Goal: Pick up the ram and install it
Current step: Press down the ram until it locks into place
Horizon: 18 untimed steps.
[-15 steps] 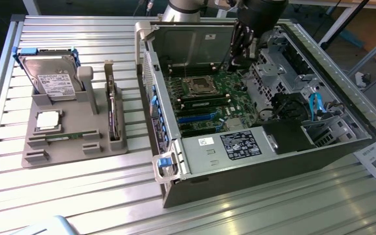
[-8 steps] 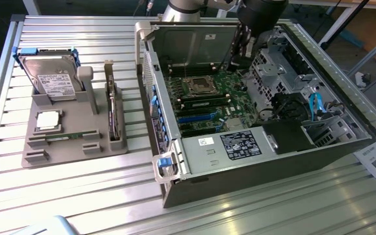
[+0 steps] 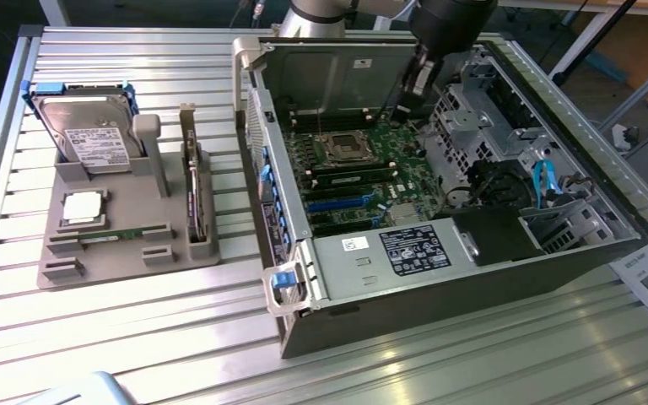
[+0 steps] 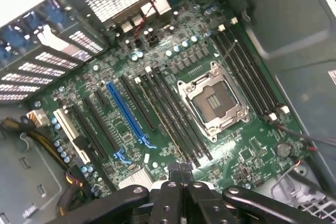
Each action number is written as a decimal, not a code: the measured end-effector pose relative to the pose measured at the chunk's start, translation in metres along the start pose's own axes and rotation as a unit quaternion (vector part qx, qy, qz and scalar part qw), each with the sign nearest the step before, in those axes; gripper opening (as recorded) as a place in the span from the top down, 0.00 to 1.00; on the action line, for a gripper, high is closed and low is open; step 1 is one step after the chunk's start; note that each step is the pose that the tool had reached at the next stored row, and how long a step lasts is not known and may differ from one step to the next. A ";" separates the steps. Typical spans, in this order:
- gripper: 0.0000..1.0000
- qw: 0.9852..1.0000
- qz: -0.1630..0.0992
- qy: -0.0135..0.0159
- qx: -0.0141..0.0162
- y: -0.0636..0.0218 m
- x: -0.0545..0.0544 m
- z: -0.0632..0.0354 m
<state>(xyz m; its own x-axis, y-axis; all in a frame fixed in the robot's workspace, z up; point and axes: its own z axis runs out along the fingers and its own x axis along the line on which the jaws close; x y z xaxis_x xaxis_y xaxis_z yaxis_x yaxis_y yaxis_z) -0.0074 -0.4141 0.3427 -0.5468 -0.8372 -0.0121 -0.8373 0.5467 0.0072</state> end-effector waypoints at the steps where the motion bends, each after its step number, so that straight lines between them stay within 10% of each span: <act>1: 0.90 1.000 0.015 0.000 0.001 0.0000 0.000 -0.0001; 11: 0.90 0.994 0.113 -0.002 0.003 0.0001 0.000 -0.0003; 18: 0.90 0.982 0.187 -0.003 0.005 0.0001 0.000 -0.0003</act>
<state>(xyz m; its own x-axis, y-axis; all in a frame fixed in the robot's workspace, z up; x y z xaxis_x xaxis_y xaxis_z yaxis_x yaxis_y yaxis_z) -0.0074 -0.4138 0.3430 -0.8166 -0.5770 -0.0168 -0.5771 0.8167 0.0020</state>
